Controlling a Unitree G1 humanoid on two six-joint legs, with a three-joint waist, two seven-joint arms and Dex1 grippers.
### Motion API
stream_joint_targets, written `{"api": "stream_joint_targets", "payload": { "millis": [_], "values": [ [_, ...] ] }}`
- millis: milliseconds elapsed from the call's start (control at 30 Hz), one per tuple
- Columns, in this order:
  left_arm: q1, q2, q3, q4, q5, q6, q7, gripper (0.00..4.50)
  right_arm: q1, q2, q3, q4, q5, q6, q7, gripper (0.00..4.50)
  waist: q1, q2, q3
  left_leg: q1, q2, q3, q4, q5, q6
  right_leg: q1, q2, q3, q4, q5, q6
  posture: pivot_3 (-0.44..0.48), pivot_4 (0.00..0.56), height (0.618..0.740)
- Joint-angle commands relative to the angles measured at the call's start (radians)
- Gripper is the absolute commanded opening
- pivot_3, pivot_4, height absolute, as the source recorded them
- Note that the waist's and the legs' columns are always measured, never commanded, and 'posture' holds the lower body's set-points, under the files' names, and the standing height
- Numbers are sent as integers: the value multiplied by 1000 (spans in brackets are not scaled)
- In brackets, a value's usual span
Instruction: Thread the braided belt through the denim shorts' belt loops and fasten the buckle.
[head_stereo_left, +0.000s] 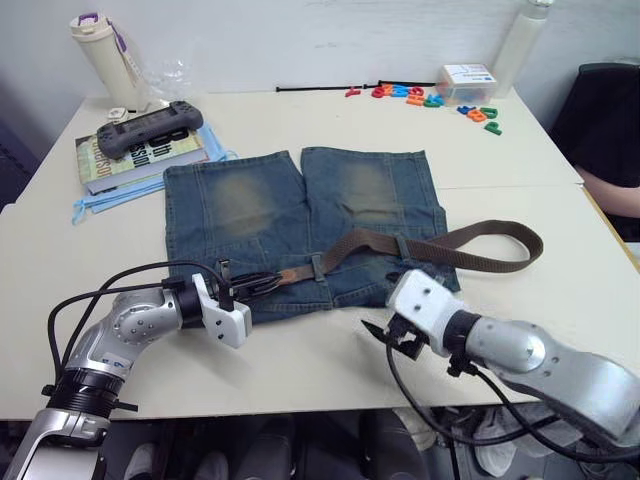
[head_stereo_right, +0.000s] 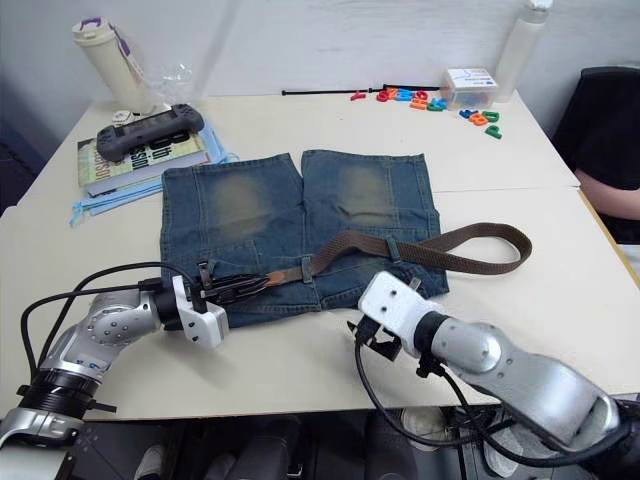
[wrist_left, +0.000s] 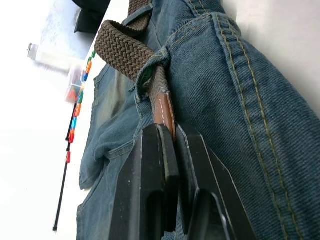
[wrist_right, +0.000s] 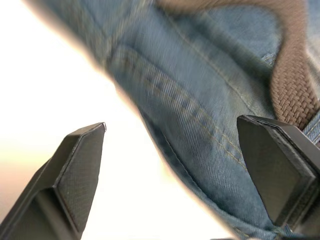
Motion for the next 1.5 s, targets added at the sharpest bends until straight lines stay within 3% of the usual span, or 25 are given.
{"api": "stream_joint_targets", "payload": {
  "millis": [33, 67, 167, 367, 433, 600, 733, 933, 1500],
  "values": [
    [-14, 3, 1, 5, -18, -1, 15, 0, -23, 19, 47, 44, -208, -63, 27, 4460, 2, 0, 0, 0, 0, 0, 0, 0, -1, 0, 0, 0, 0, 0, 0, 0, 150, 654],
    [-17, 2, 0, 7, -18, 0, 15, 0, -30, 26, 65, 65, -261, -67, 35, 4460, 4, -1, 0, 0, 0, 0, 0, 1, -1, 0, 0, 0, 0, 0, 0, 0, 150, 654],
    [-21, 0, -2, 10, -16, 1, 17, 0, -37, 64, 83, 103, -369, -68, 57, 3628, 12, -1, 0, 0, 0, 0, 0, 1, -1, -1, 1, 0, 0, 0, 0, 0, 150, 654],
    [-28, 1, -7, 13, -15, 2, 24, 0, -14, 125, 73, 125, -489, -74, 131, 676, 22, -1, 0, -1, 0, 0, 0, 1, -2, -2, 1, -1, 0, 0, 0, 0, 150, 654],
    [-30, 0, -8, 15, -14, 2, 25, 0, -3, 139, 54, 132, -516, -74, 146, 63, 22, -1, 0, -1, 0, 0, 0, 1, -2, -2, 1, -1, 1, 0, 0, 0, 150, 654],
    [-30, -3, -11, 8, -14, 8, 27, 0, 43, 93, -33, 165, -572, -122, 200, 63, 26, -1, 0, -1, -1, 0, 0, 1, -2, -1, 1, -1, 1, 0, 0, 0, 150, 654],
    [-28, -1, -14, 1, -18, 11, 28, 0, 80, -10, -143, 257, -618, -255, 238, 63, 40, -1, 0, -1, -2, 2, 1, 1, -2, -2, 1, -2, 1, 0, 0, 0, 150, 654],
    [-24, -1, -15, -5, -18, 17, 31, 0, 74, -37, -240, 390, -654, -369, 276, 63, 47, -2, 0, -2, -2, 2, 1, 1, -2, -2, 1, -2, 0, 0, 0, 0, 150, 654],
    [-19, -1, -13, -17, -11, 27, 37, 0, -20, -33, -302, 652, -827, -578, 324, 63, 46, -2, 1, -2, -1, 5, 2, 1, -2, -4, 1, 0, 3, 0, 0, 0, 150, 654]
  ]
}}
